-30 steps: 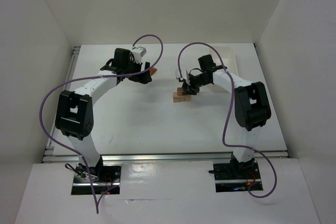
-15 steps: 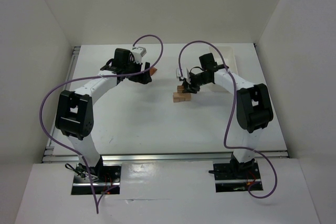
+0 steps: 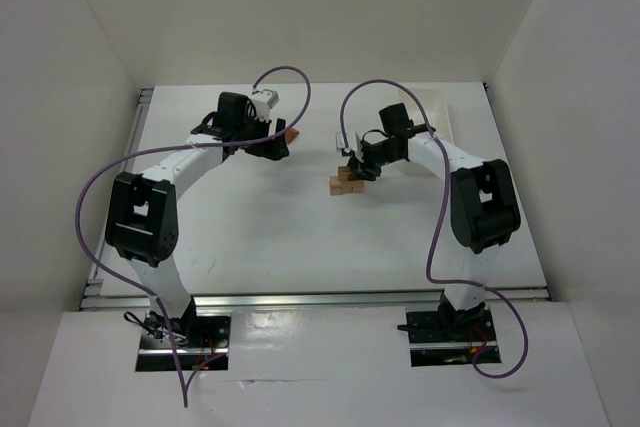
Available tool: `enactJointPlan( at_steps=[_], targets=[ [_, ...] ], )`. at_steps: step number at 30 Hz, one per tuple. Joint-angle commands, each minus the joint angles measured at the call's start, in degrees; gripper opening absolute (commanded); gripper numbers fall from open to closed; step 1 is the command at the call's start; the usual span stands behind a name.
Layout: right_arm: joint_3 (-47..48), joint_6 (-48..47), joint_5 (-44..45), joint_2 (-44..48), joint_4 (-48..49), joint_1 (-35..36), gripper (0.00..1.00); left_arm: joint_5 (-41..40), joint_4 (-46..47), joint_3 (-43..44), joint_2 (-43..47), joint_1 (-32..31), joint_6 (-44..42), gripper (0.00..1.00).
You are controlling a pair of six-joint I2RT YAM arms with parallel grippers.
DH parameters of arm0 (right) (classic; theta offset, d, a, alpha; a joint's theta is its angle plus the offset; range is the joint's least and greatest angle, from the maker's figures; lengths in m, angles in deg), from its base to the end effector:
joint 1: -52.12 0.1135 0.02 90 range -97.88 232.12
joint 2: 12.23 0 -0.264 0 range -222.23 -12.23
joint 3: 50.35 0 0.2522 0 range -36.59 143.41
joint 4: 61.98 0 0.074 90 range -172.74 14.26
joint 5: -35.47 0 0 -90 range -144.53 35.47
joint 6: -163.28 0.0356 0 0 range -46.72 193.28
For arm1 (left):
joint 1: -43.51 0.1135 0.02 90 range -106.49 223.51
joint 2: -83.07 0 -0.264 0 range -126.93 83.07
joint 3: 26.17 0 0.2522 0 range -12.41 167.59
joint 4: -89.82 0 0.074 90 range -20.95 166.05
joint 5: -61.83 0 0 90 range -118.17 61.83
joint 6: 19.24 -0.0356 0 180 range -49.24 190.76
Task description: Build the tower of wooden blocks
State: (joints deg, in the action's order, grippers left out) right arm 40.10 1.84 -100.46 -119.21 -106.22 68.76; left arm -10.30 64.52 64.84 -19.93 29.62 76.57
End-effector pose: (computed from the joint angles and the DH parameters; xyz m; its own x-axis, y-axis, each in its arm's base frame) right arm 0.3636 0.1354 0.2081 0.2414 -0.6160 -0.7498 -0.9630 -0.0568 -0.2633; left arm 0.3972 -0.1095 0.2530 -0.6322 0.0571 -0.7727 0.4035 0.8756 -0.2655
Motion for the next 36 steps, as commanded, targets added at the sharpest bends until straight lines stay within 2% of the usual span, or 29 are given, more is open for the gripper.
enactJointPlan(
  at_steps=[1,36],
  targets=[
    [-0.75,0.69,-1.88,0.54,0.77,0.58,0.24,0.76,0.81,2.38,-0.36,0.27,-0.97,0.90],
    [0.83,1.21,-1.35,-2.62,1.83,1.11,0.28,0.76,-1.39,4.57,-2.47,0.27,-0.97,0.90]
  ],
)
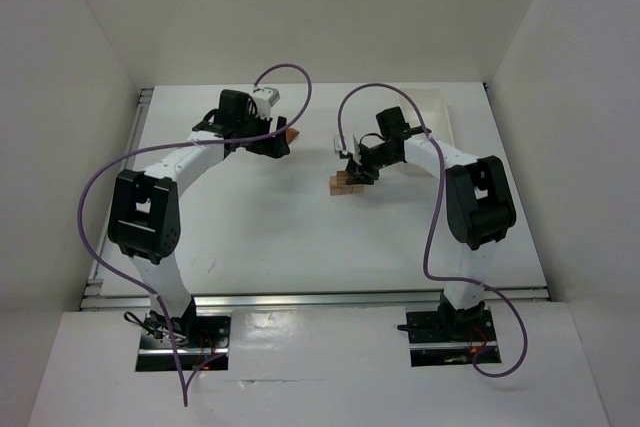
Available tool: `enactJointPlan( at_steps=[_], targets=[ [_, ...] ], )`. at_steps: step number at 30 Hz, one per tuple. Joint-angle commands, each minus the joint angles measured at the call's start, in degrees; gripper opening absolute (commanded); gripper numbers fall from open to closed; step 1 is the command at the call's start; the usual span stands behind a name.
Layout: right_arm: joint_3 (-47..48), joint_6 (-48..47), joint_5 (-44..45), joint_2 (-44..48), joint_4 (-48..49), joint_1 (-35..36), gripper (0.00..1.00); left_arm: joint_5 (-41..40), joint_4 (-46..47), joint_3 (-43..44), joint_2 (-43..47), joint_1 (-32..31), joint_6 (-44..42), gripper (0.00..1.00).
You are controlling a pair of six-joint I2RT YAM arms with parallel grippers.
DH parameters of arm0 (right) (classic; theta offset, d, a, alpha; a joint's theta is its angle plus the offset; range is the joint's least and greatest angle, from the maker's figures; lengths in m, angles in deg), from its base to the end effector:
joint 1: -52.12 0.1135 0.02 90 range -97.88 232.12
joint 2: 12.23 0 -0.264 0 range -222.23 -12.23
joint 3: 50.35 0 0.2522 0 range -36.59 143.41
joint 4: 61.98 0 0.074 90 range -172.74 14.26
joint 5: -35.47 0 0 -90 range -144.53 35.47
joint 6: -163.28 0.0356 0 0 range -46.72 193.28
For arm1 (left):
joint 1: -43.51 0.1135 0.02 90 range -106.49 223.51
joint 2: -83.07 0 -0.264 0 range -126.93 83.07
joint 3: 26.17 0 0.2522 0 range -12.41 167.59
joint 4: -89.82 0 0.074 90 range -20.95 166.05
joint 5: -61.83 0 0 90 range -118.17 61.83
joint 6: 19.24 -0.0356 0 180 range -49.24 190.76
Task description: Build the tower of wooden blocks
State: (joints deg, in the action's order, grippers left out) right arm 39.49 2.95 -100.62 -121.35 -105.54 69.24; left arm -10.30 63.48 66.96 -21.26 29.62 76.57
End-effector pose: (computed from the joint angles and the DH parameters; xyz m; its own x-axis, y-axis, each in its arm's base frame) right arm 0.3648 0.1392 0.1919 0.2020 -0.6211 -0.7572 -0.9752 -0.0561 -0.2141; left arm 0.4034 -0.1110 0.2546 -0.6355 0.0579 -0.7699 0.4024 0.8759 -0.2663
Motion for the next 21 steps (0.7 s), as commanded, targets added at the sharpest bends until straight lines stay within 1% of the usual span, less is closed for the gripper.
enactJointPlan(
  at_steps=[1,5,6,10,12,14,15,21],
  targets=[
    [1.45,0.10,-0.68,-0.48,1.15,0.63,0.28,0.76,-0.34,2.45,-1.13,0.27,-0.97,0.90],
    [1.45,0.10,-0.67,-0.48,1.15,0.63,0.28,1.29,-0.34,2.45,-1.13,0.27,-0.97,0.90],
    [1.45,0.62,-0.06,-0.48,1.15,0.63,0.29,1.29,-0.34,2.45,-1.13,0.27,-0.97,0.90],
    [1.45,0.63,-0.06,-0.48,0.63,0.63,0.38,1.29,-0.34,2.45,-1.13,0.27,-1.49,0.90],
    [1.97,0.63,-0.06,-0.48,0.62,0.63,0.44,1.29,-0.34,2.45,-1.13,0.27,-1.50,0.90],
    [1.97,1.15,0.55,-0.48,1.23,0.63,0.46,1.29,-0.34,2.45,-1.13,0.27,-1.50,0.92],
    [1.97,1.15,0.56,-0.48,1.76,0.63,0.51,1.29,-0.34,2.45,-1.13,0.27,-1.50,0.92],
    [1.45,1.77,1.17,0.58,2.38,0.63,0.57,1.29,-0.34,2.45,-1.13,0.27,-1.50,0.93]
  ],
)
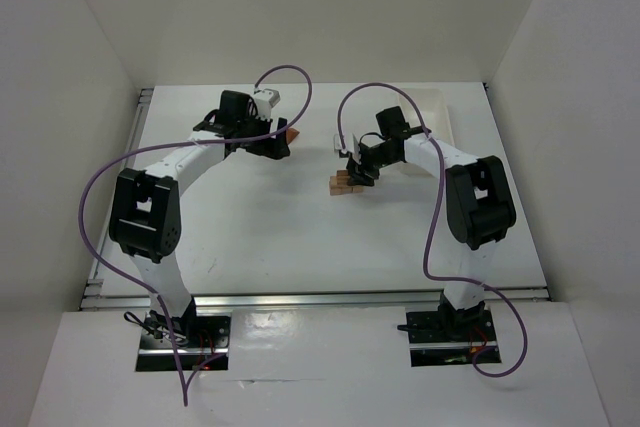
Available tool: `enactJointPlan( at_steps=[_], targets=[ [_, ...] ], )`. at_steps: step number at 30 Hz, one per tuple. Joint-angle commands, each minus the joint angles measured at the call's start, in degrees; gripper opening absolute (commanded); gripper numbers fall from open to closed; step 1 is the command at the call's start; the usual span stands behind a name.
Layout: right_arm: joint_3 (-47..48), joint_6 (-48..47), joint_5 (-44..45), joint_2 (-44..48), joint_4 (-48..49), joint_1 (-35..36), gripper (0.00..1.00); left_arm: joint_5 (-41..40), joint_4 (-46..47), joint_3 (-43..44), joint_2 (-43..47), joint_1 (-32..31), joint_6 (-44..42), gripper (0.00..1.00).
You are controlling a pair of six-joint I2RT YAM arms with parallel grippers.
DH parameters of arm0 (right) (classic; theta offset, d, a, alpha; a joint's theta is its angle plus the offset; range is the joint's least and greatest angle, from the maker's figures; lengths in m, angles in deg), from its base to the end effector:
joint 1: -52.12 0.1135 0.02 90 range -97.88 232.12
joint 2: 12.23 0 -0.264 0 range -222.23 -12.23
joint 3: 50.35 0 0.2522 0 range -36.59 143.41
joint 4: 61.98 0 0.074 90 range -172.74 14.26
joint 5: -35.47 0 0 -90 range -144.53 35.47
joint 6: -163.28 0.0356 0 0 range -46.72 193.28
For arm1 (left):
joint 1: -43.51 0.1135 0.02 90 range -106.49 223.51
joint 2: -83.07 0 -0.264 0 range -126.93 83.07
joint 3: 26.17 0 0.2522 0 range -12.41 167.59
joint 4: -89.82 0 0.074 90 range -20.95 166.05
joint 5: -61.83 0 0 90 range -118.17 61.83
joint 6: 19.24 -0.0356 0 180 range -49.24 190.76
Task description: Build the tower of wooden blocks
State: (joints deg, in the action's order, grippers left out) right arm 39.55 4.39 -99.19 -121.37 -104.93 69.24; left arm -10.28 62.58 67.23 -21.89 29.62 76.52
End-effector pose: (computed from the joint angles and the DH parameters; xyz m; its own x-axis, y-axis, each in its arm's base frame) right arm 0.3663 0.1390 0.1919 0.1833 -0.6379 -0.7480 -0.9769 -0.0328 -0.2113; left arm 0.4044 -0.1113 0.2504 -0.6515 0.0627 -0.7561 0.3975 0.8771 -0.2697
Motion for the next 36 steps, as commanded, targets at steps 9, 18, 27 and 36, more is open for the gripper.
enactJointPlan(
  at_steps=[9,18,27,36],
  targets=[
    [1.38,0.85,0.28,3.40,2.91,0.63,0.59,1.80,0.55,3.42,-1.11,-0.26,-2.85,0.95],
    [-0.45,2.51,-2.52,10.79,7.19,0.63,0.85,1.35,-7.44,21.67,-14.46,-0.17,-11.30,0.97],
    [-9.78,25.54,4.84,18.43,31.74,-1.13,1.00,-3.65,-7.36,31.45,-25.81,0.35,-11.91,0.95],
    [-15.32,40.14,16.18,20.63,43.96,-1.13,1.00,-1.89,-5.07,35.06,-30.99,0.35,-10.24,0.90]
  ],
)
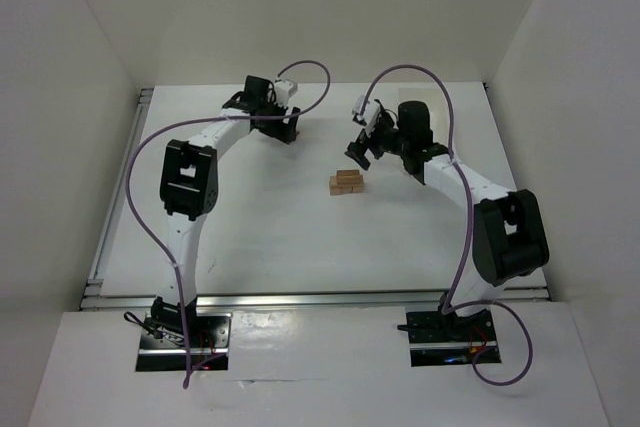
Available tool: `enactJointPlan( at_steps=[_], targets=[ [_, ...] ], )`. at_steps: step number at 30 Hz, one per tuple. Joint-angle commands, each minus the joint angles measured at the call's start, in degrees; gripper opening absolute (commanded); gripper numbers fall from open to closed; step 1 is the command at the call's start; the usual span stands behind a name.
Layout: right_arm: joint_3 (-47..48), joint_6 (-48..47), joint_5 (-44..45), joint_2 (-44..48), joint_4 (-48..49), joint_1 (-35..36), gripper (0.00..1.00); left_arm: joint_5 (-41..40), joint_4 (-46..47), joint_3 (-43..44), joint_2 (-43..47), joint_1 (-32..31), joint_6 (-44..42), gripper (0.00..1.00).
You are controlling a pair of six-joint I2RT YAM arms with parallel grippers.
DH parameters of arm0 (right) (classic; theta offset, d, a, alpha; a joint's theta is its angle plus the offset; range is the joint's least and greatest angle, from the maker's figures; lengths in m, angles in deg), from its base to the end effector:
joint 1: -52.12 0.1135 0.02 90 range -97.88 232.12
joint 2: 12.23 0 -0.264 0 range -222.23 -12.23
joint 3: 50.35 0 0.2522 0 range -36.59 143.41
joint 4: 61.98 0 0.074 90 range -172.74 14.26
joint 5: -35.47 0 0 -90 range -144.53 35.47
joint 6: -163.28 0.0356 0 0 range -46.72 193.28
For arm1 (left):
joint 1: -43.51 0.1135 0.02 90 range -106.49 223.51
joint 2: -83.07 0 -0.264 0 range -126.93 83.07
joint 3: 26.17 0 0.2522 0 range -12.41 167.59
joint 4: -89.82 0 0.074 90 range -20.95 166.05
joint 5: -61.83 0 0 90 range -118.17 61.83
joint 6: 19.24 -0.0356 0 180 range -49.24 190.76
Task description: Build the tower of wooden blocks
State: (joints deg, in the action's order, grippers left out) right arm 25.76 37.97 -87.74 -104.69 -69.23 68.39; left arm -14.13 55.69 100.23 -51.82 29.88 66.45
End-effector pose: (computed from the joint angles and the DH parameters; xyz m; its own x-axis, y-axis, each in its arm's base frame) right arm 0.3482 0.1219 0.2647 0.1004 -0.4745 -0.8745 -0.8066 0.4758 -0.3507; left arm 0.5185 -0.1346 0.1898 -0.6260 0.2268 -0.7461 0.4504 0.8862 -0.1085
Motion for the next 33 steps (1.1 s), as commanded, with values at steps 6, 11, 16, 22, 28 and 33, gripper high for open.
enactJointPlan(
  at_steps=[6,11,16,22,28,33],
  targets=[
    [-2.75,8.06,7.63,4.49,8.79,-0.28,1.00,1.08,4.53,2.06,-2.31,0.09,0.36,0.86],
    [-5.39,10.00,9.74,6.50,10.10,-0.28,1.00,0.55,5.86,4.07,-5.38,0.09,2.30,0.80],
    [-7.32,10.00,10.88,7.83,9.32,-0.28,1.00,1.95,5.24,6.62,-7.22,0.09,2.82,0.73],
    [-8.47,10.61,12.03,8.35,9.32,-0.28,1.00,2.48,7.17,4.96,-6.18,0.09,2.30,0.53],
    [-10.31,11.93,13.08,10.19,10.55,-0.28,1.00,3.97,9.02,3.82,-3.99,0.09,0.54,0.23],
    [-12.42,13.86,13.79,12.22,11.95,-0.28,1.00,6.87,10.43,1.10,1.11,0.09,-3.93,0.17]
  ],
)
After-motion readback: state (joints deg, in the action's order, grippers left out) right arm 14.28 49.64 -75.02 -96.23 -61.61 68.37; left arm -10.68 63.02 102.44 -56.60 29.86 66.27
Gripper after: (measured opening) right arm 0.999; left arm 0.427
